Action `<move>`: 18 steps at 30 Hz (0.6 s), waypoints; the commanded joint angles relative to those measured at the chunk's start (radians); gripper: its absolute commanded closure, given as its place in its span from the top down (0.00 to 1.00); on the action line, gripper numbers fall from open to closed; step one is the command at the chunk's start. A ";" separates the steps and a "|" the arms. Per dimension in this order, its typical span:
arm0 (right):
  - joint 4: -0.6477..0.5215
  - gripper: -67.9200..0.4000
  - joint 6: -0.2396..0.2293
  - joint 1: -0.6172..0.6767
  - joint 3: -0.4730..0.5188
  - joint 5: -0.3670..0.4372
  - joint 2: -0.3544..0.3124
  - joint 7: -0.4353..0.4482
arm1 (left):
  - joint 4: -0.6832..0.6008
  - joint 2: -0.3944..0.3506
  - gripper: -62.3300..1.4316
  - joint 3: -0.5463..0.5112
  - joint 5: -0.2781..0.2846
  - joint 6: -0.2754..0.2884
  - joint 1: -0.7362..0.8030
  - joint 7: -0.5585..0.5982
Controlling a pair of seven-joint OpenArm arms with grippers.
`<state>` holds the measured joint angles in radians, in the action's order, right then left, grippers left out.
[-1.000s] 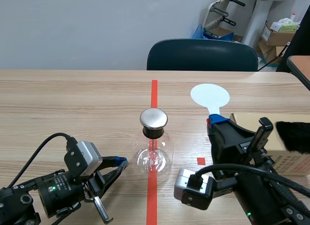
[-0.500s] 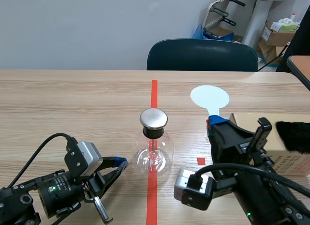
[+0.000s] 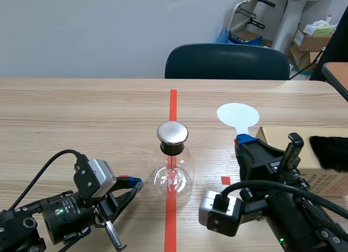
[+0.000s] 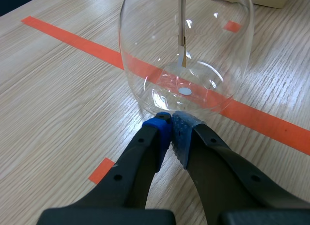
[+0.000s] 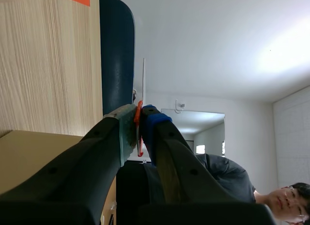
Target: Do the electroscope experiment
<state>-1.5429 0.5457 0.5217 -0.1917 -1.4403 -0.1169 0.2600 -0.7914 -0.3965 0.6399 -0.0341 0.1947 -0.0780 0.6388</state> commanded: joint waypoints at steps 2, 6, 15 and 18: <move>-0.014 0.02 0.015 -0.007 0.003 0.004 -0.008 -0.007 | -0.013 0.002 0.09 -0.008 0.004 0.002 -0.005 0.014; -0.014 0.02 0.017 -0.007 0.003 0.004 -0.008 -0.007 | -0.013 0.002 0.09 -0.008 0.004 0.002 -0.005 0.014; -0.014 0.02 0.038 -0.006 0.003 0.004 -0.008 -0.007 | -0.013 0.002 0.09 -0.008 0.004 0.002 -0.005 0.014; -0.014 0.02 0.038 -0.006 0.003 0.004 -0.008 -0.007 | -0.013 0.002 0.09 -0.008 0.004 0.002 -0.005 0.014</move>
